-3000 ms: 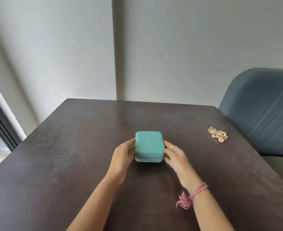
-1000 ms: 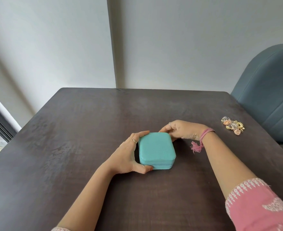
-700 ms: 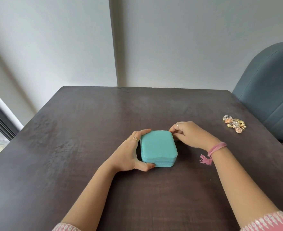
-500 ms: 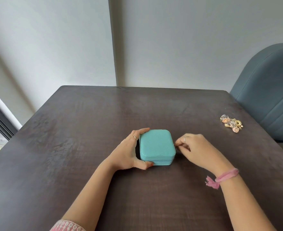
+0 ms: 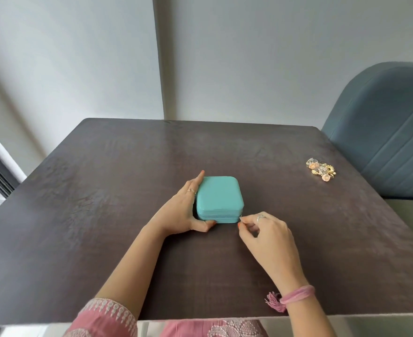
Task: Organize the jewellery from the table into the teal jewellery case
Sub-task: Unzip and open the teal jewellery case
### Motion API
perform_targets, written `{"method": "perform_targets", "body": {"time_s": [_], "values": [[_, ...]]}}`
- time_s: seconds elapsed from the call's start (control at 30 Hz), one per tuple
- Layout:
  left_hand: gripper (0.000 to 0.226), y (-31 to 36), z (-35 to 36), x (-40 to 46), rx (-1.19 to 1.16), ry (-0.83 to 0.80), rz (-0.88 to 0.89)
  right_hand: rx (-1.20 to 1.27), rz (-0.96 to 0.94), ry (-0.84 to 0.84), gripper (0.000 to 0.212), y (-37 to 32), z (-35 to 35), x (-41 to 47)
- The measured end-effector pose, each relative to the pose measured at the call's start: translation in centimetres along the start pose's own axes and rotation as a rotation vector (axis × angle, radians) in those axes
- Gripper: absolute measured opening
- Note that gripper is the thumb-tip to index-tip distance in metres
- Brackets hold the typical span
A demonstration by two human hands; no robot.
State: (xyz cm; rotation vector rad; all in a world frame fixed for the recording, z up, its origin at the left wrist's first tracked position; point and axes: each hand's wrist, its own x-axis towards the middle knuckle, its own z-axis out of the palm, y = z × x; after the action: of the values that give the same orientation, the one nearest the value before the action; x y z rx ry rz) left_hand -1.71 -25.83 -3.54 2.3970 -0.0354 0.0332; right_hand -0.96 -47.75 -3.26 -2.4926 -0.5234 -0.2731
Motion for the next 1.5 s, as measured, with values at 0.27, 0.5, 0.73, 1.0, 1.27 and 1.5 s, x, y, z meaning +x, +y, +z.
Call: {"method": "perform_targets", "body": {"time_s": [0.27,0.5,0.73,1.0,1.27,1.5], "values": [[0.123,0.3,0.3,-0.6,-0.011,0.010,-0.030,0.028,-0.119,0.031,0.011,-4.5,2.8,-1.4],[0.104,0.0,1.6,-3.3,-0.109,0.199,-0.067,0.301,-0.032,0.042,0.015,-2.3,0.3,-0.2],[0.035,2.2,3.1,-4.7,-0.127,0.446,-0.198,0.623,0.100,0.111,0.027,-0.5,0.8,4.7],[0.036,2.6,3.5,-4.3,-0.026,0.512,-0.232,0.505,0.018,-0.207,0.051,-1.0,3.4,5.4],[0.017,2.1,3.5,-5.4,0.024,0.502,-0.137,0.426,-0.048,-0.234,0.054,-0.5,3.3,5.3],[0.015,0.3,0.9,-4.7,0.148,0.425,-0.052,0.421,-0.070,-0.241,0.054,-0.4,3.4,5.4]]}}
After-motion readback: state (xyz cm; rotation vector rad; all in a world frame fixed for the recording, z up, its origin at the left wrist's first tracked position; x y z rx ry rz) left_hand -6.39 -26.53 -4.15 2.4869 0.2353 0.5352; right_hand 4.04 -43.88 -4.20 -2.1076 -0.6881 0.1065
